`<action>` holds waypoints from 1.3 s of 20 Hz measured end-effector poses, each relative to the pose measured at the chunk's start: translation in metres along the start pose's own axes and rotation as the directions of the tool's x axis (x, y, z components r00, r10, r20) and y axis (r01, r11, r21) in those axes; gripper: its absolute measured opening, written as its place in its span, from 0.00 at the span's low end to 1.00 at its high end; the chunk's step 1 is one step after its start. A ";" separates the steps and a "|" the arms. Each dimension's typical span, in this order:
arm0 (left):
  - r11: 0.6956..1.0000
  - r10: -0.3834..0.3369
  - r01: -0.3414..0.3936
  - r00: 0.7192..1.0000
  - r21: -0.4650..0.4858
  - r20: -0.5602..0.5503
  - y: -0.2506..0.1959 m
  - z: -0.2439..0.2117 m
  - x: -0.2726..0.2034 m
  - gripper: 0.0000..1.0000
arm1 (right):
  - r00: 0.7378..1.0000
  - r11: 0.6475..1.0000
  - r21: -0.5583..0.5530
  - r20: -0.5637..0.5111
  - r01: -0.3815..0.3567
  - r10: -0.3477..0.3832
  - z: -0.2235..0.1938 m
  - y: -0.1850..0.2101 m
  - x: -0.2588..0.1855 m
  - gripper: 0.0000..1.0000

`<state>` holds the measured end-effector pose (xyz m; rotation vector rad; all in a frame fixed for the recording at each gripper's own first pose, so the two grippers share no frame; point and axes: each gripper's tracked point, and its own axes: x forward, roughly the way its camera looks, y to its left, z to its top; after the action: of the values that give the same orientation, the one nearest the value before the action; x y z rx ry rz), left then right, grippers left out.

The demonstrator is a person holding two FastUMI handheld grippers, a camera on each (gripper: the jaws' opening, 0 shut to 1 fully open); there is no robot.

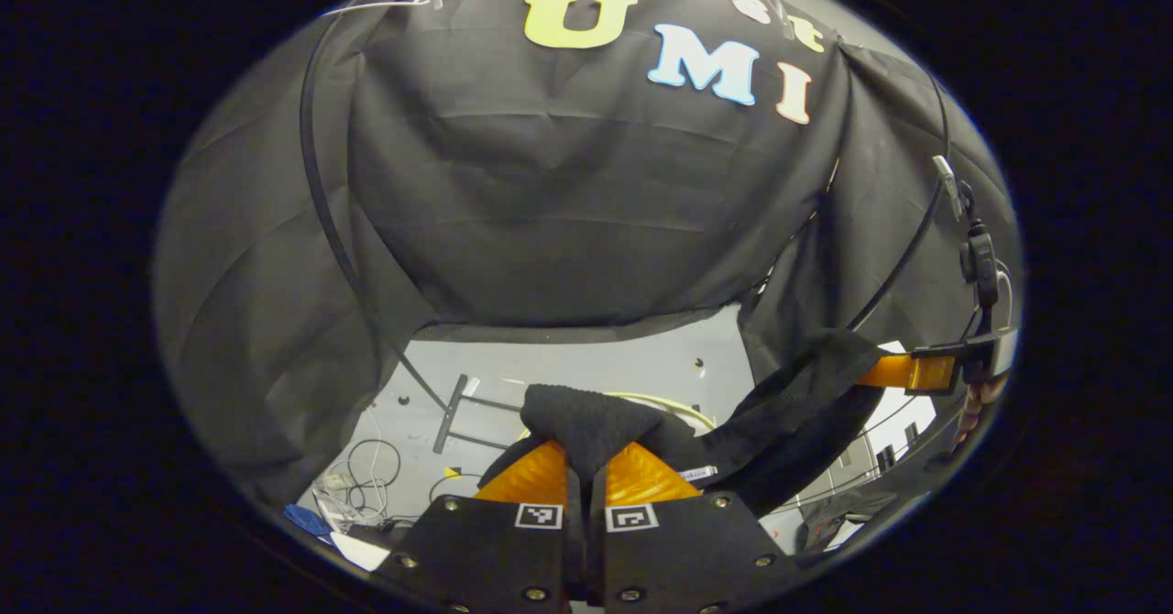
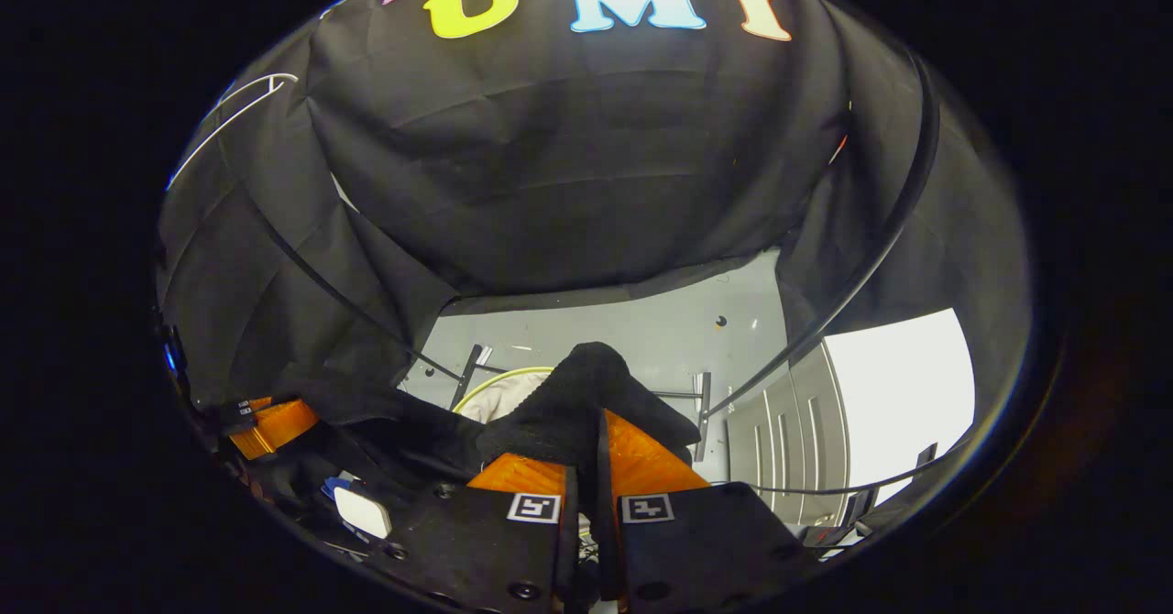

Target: Grasp the clothes on the hanger with both hands and then place them into the laundry hamper below.

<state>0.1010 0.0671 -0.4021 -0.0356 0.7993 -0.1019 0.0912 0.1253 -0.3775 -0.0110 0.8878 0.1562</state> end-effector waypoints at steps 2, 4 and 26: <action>1.000 -0.015 0.015 1.000 0.002 -0.010 -0.004 -0.001 0.004 0.02 | 1.000 1.000 0.003 -0.014 0.000 0.000 -0.005 0.001 0.000 0.07; 1.000 -0.015 0.015 0.999 0.009 -0.030 -0.004 -0.003 0.007 0.08 | 0.999 1.000 0.008 -0.043 -0.013 0.014 -0.010 0.004 0.001 0.15; 0.997 0.067 -0.065 0.997 -0.045 0.046 -0.023 0.000 -0.048 0.96 | 0.972 0.982 0.120 0.172 0.143 -0.162 -0.008 -0.120 -0.107 0.98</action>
<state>0.0663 0.0491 -0.3658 -0.0528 0.7549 -0.0214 0.0354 -0.0075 -0.3063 0.0343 0.7087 -0.0341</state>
